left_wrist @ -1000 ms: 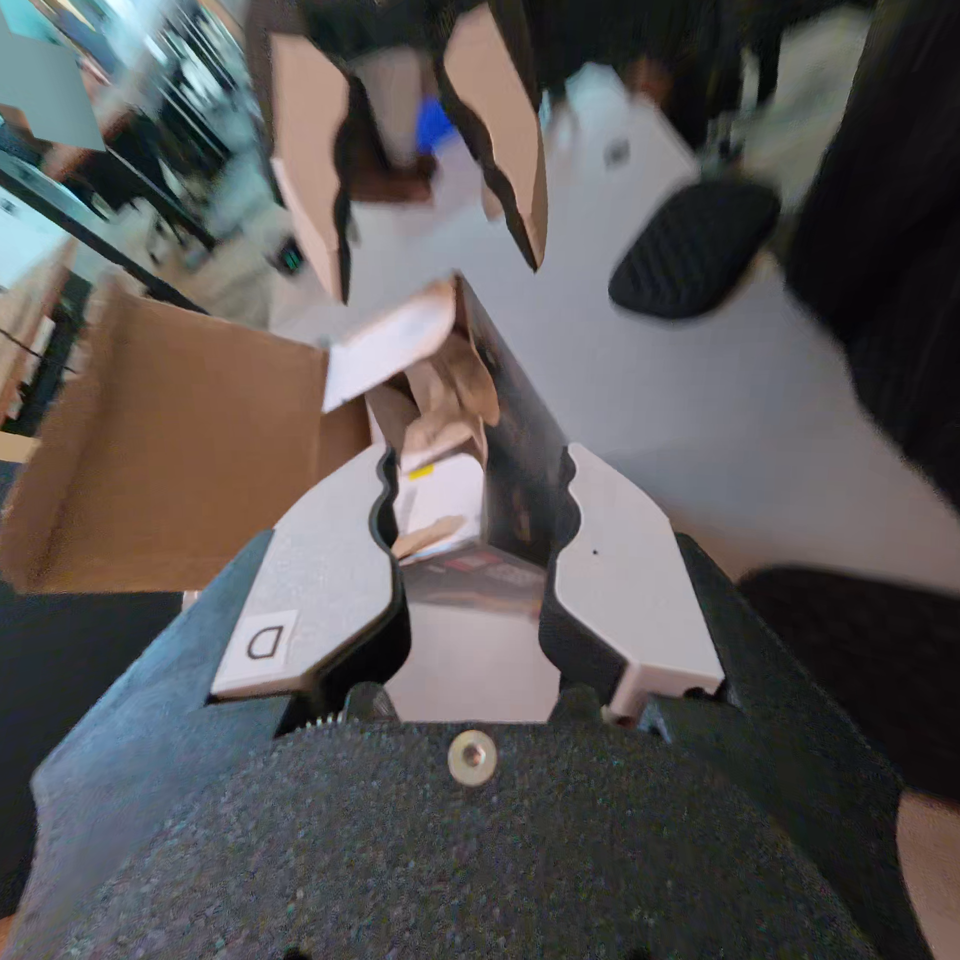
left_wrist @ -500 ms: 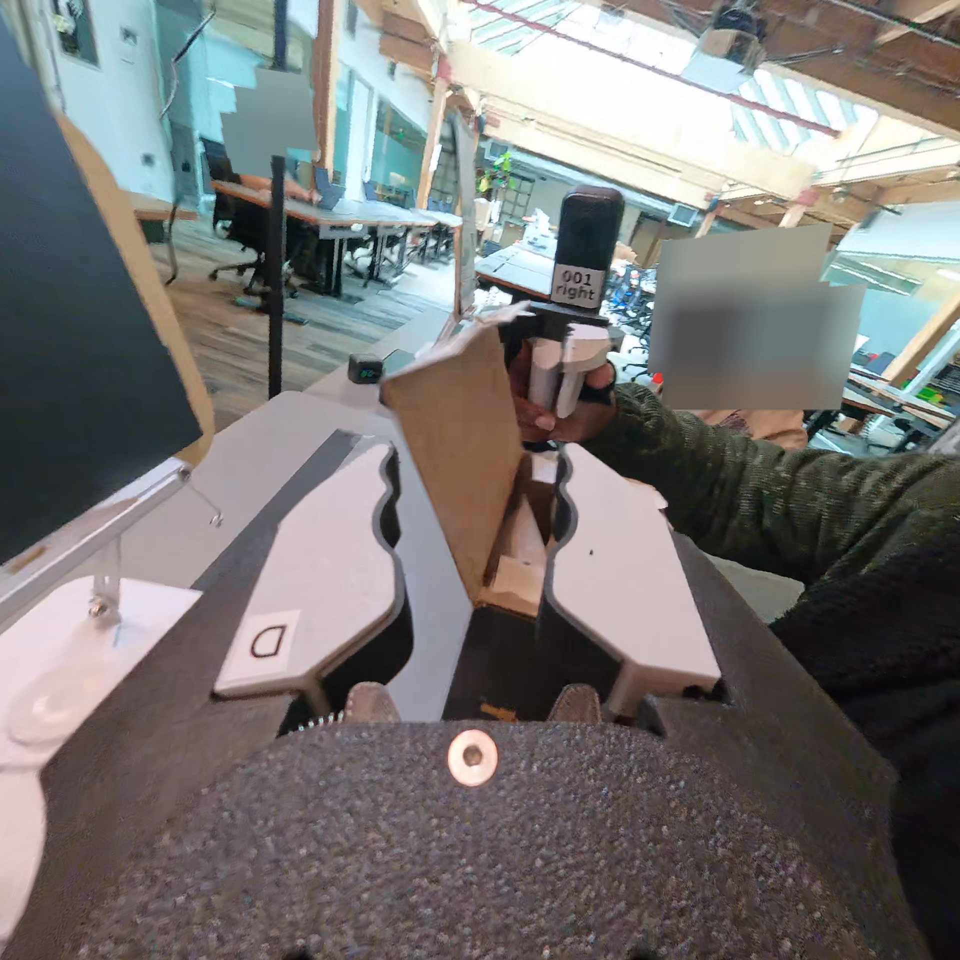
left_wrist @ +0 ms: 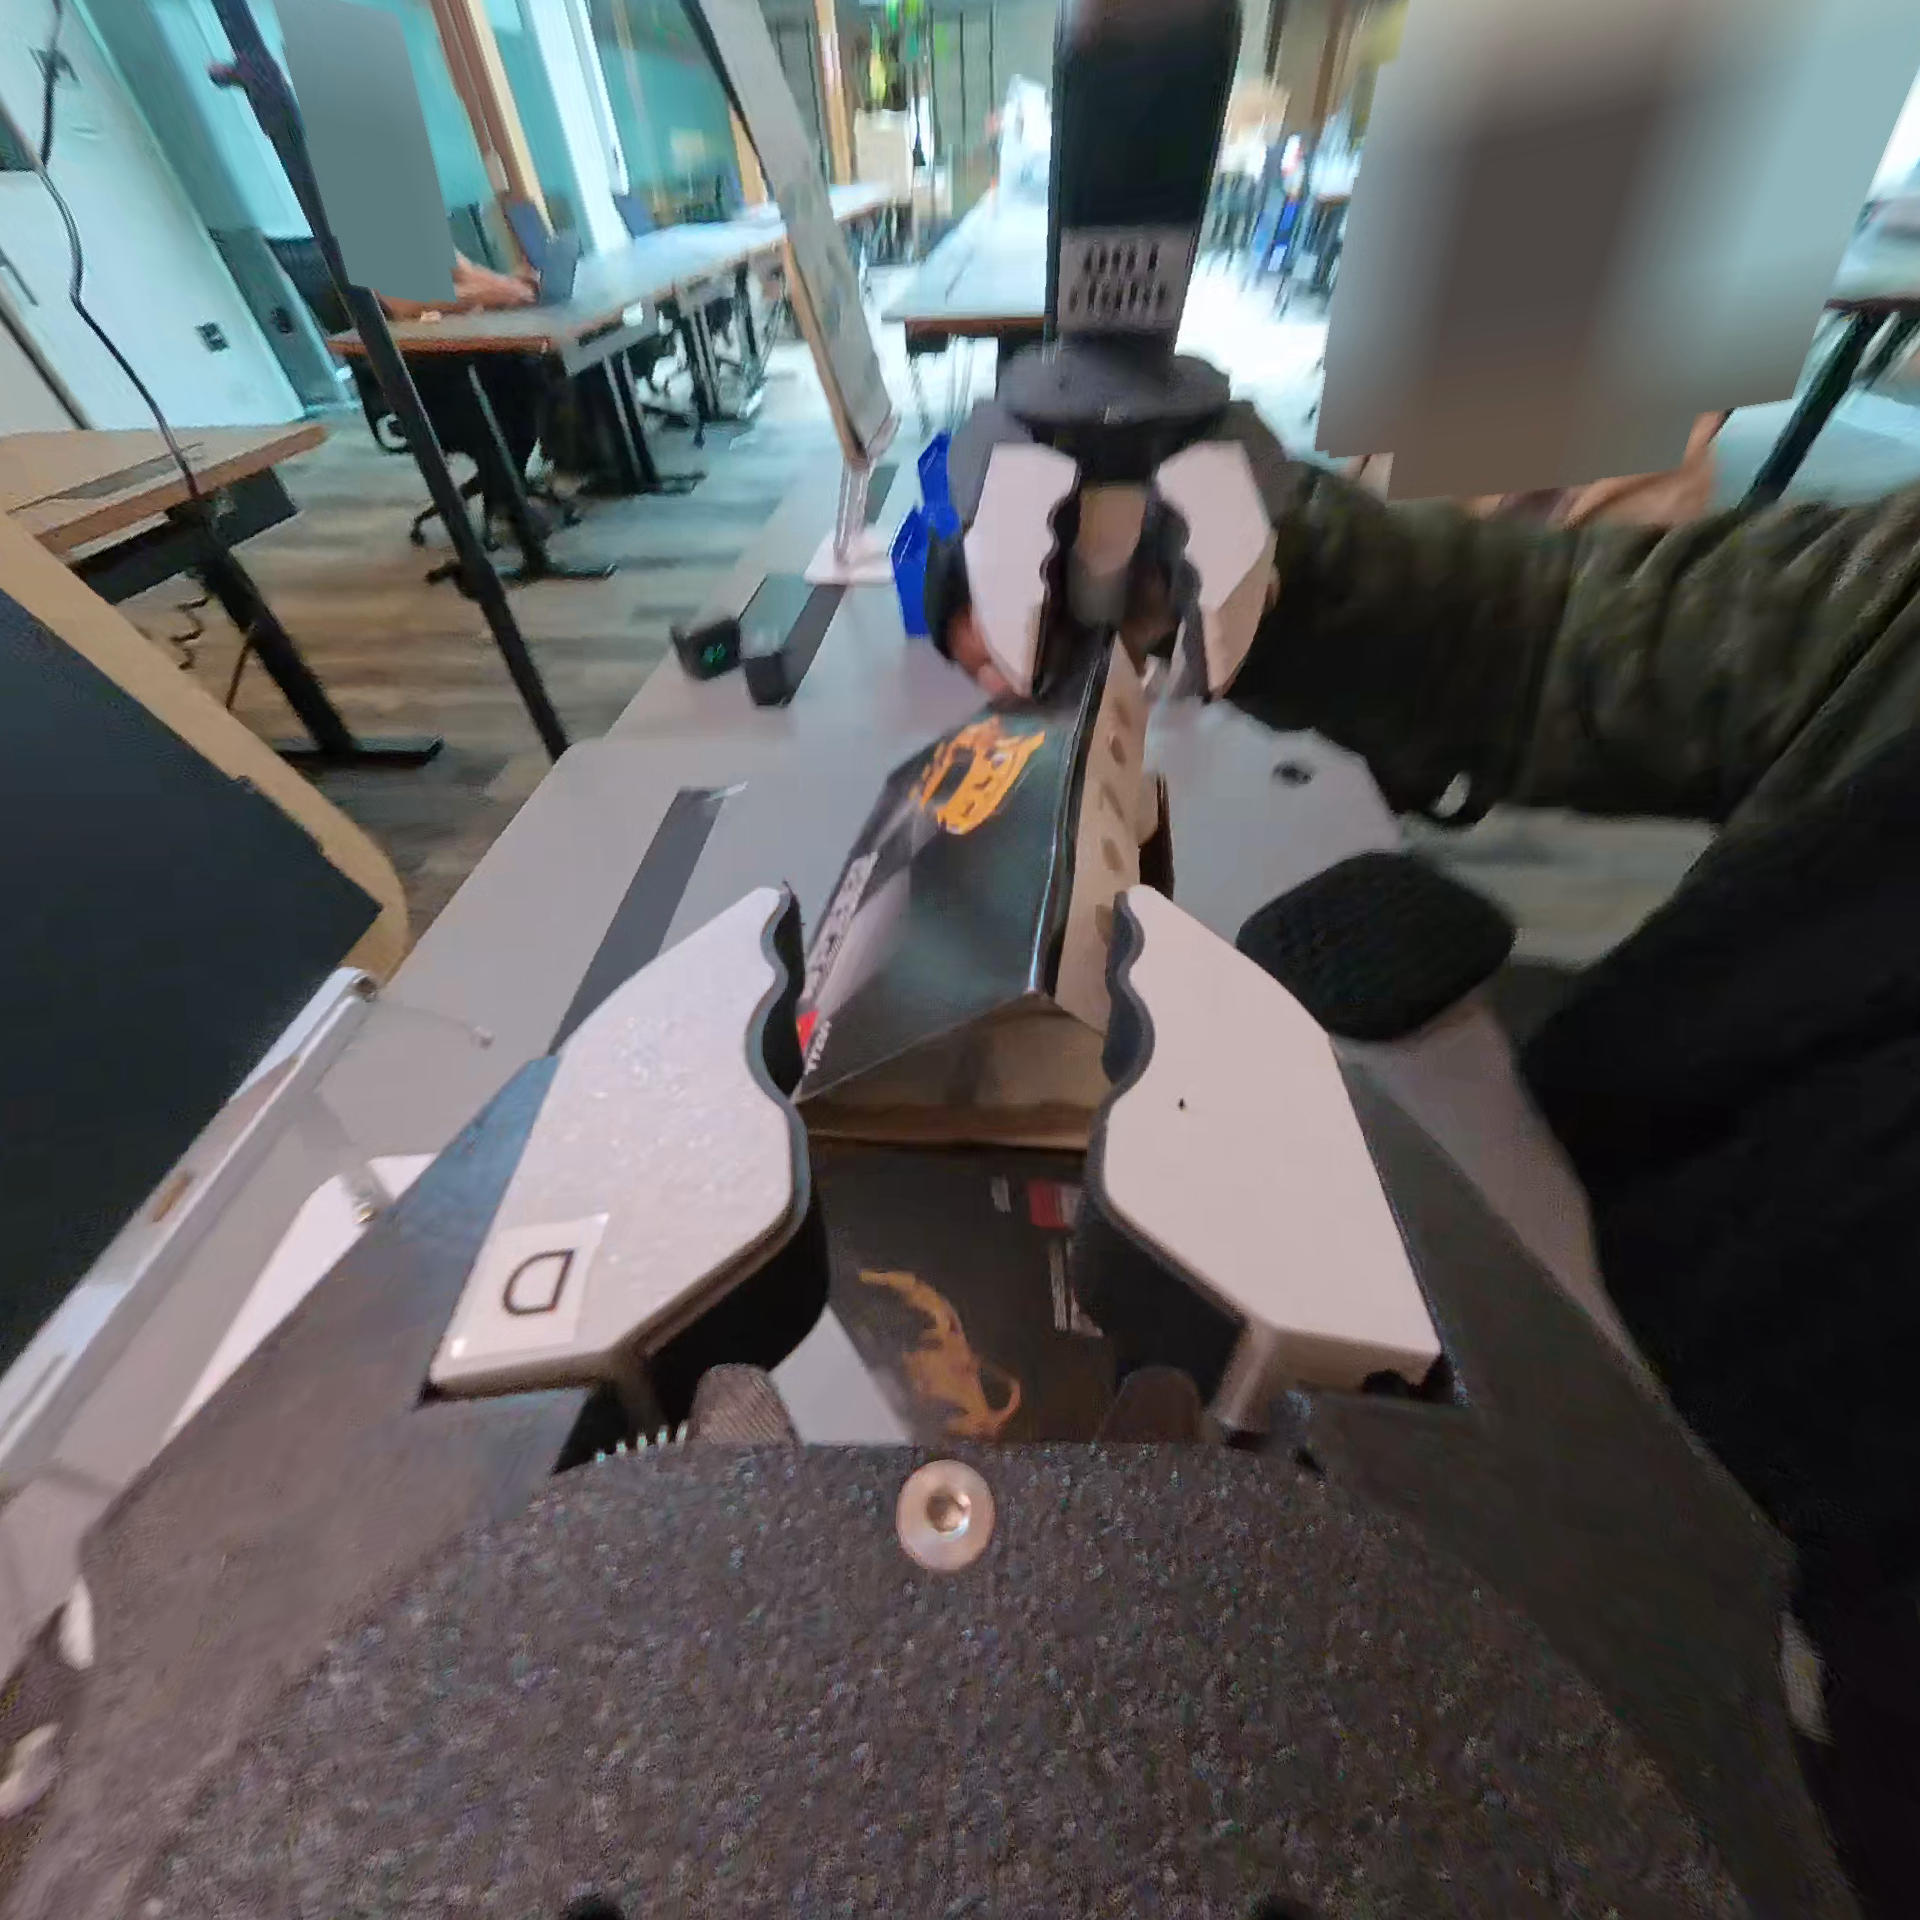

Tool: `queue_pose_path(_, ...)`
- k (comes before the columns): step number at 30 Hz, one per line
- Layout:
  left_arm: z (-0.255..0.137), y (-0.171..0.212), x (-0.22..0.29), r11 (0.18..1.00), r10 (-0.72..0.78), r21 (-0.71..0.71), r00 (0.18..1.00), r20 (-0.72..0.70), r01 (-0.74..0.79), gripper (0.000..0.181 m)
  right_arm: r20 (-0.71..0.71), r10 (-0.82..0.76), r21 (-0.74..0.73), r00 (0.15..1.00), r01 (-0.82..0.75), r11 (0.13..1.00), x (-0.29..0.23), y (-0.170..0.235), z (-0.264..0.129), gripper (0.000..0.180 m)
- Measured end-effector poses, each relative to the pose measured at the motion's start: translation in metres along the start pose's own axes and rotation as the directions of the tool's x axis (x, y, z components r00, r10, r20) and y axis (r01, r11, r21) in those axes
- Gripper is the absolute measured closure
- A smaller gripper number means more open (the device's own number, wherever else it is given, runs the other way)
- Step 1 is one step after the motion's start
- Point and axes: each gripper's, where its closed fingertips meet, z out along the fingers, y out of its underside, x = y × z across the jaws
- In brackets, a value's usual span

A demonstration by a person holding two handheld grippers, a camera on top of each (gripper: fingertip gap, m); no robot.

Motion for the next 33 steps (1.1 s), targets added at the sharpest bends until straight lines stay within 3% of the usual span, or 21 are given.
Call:
queue_pose_path(5, 0.002, 0.021, 0.011, 0.967, 0.207, -0.166, 0.975, 0.085, -0.191, 0.136, -0.103, -0.149, -0.219, 0.983, 0.123, 0.968, -0.002, 0.02, 0.012, 0.143)
queue_pose_path(7, 0.002, 0.024, 0.015, 0.947, 0.271, -0.205, 0.957, 0.1, -0.247, 0.142, -0.152, -0.225, -0.291, 0.963, 0.174, 0.941, 0.003, 0.023, 0.013, 0.156)
queue_pose_path(10, 0.002, 0.026, 0.021, 0.926, 0.324, -0.238, 0.94, 0.103, -0.294, 0.149, -0.145, -0.268, -0.353, 0.952, 0.204, 0.913, 0.002, 0.024, 0.013, 0.159)
queue_pose_path(14, 0.002, 0.033, 0.031, 0.9, 0.351, -0.302, 0.934, 0.071, -0.315, 0.158, -0.103, -0.263, -0.427, 0.959, 0.196, 0.883, -0.003, 0.032, 0.014, 0.161)
queue_pose_path(24, 0.001, 0.046, 0.044, 0.855, 0.278, -0.444, 0.96, -0.046, -0.269, 0.136, -0.057, -0.158, -0.521, 0.986, 0.106, 0.847, -0.004, 0.027, 0.013, 0.159)
queue_pose_path(29, 0.004, 0.047, 0.043, 0.838, 0.344, -0.45, 0.939, -0.006, -0.309, 0.142, -0.048, -0.195, -0.519, 0.98, 0.143, 0.843, -0.006, 0.023, 0.028, 0.158)
queue_pose_path(33, 0.003, 0.05, 0.04, 0.809, 0.387, -0.487, 0.922, 0.017, -0.33, 0.143, -0.054, -0.118, -0.519, 0.992, 0.073, 0.852, -0.004, 0.021, 0.034, 0.167)
